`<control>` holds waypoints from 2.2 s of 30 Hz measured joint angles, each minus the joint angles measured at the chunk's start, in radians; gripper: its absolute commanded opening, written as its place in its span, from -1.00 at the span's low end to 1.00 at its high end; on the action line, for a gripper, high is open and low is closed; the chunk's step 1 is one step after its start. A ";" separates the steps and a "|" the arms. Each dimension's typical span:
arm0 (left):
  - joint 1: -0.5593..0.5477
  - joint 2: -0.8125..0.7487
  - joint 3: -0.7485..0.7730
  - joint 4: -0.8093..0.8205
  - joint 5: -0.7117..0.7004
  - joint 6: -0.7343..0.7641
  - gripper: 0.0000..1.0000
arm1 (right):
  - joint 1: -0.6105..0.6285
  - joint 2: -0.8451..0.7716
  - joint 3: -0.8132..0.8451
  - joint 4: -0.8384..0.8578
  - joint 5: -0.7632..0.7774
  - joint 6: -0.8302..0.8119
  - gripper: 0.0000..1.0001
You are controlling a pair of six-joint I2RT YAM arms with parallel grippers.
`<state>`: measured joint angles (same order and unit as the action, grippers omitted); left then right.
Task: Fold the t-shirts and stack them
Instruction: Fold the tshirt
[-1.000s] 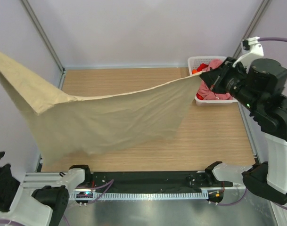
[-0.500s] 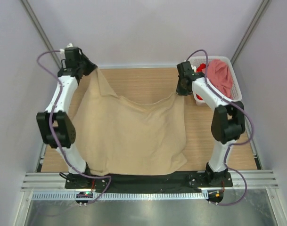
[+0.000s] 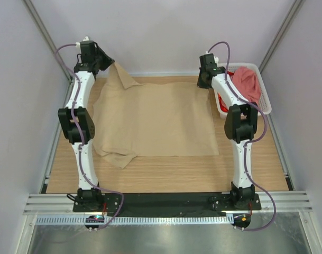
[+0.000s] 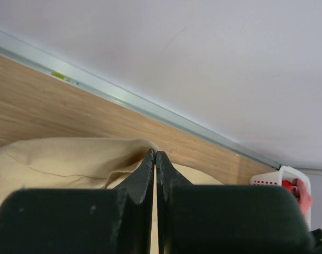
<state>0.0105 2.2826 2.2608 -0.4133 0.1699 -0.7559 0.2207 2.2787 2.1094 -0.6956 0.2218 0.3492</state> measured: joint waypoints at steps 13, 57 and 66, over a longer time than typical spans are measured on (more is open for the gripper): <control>0.000 -0.080 -0.246 -0.047 0.004 -0.019 -0.99 | -0.044 0.035 0.044 -0.058 -0.048 -0.008 -0.98; 0.149 -0.650 -0.761 -0.442 0.006 0.004 -1.00 | -0.098 -0.028 -0.035 -0.256 -0.103 -0.042 -0.98; 0.151 -0.626 -0.787 -0.454 0.009 0.016 -1.00 | -0.087 -0.031 -0.125 -0.257 -0.113 -0.041 -0.98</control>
<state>0.1616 1.6562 1.4734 -0.8677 0.1791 -0.7395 0.1337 2.2482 1.9846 -0.9524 0.1085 0.3080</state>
